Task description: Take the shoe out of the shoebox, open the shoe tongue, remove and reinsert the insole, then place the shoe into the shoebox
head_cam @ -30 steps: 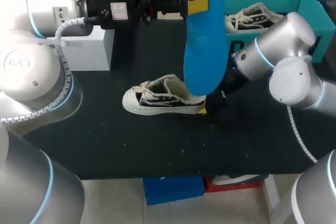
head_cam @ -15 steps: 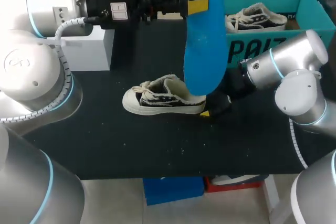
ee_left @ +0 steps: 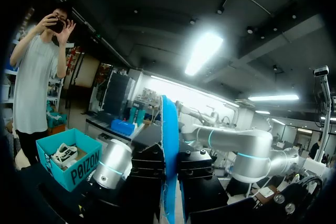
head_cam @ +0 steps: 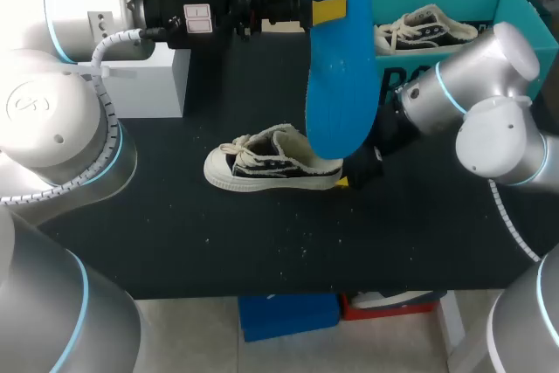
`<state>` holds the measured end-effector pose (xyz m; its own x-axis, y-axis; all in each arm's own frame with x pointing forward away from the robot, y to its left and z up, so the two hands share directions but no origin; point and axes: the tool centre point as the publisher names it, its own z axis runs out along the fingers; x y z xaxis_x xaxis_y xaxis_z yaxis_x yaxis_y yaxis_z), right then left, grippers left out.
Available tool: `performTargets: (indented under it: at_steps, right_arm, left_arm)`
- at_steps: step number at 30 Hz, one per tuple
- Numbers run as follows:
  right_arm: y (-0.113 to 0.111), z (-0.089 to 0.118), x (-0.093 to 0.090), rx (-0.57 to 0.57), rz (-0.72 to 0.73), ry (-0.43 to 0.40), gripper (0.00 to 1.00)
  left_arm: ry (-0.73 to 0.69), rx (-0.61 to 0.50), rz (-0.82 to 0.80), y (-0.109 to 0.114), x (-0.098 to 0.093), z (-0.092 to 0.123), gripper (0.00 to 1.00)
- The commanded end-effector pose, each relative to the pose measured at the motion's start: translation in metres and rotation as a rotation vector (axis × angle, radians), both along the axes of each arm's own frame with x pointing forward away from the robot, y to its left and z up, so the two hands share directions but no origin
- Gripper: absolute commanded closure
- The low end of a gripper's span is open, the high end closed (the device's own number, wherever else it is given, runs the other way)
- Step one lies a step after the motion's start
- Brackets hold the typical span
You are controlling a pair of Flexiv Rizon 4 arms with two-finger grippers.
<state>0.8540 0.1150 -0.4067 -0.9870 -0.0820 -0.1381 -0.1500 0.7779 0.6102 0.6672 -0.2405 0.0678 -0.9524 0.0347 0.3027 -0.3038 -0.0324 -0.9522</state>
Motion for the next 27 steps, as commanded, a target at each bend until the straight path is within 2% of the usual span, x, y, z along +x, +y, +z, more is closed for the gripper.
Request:
performTargets:
  at_steps: [1, 8, 9, 11, 13, 20, 27]
  right_arm:
    - [0.004, 0.018, 0.005, -0.232, -0.021, 0.027, 0.00]
    - [0.015, 0.031, 0.012, -0.495, -0.011, 0.063, 0.00]
    - [0.017, 0.031, 0.014, -0.553, -0.004, 0.073, 0.00]
    - [0.022, 0.032, 0.017, -0.579, 0.001, 0.069, 0.00]
    - [0.027, 0.030, 0.019, -0.664, 0.011, 0.090, 0.00]
    - [0.048, 0.021, 0.026, -0.783, 0.032, 0.100, 0.00]
    - [0.065, 0.010, 0.040, -0.816, 0.020, 0.090, 0.00]
  left_arm:
    - [-0.002, -0.003, 0.001, -0.001, 0.000, -0.001, 1.00]
    - [-0.002, -0.003, 0.001, -0.001, 0.000, -0.001, 1.00]
    - [-0.002, -0.003, 0.001, -0.001, 0.000, -0.001, 1.00]
    - [-0.002, -0.003, 0.001, -0.001, 0.000, -0.001, 1.00]
    - [-0.002, -0.003, 0.001, -0.001, 0.000, -0.001, 1.00]
    - [-0.002, -0.003, 0.001, -0.001, 0.000, -0.001, 1.00]
    - [-0.002, -0.003, 0.001, -0.001, 0.000, -0.001, 1.00]
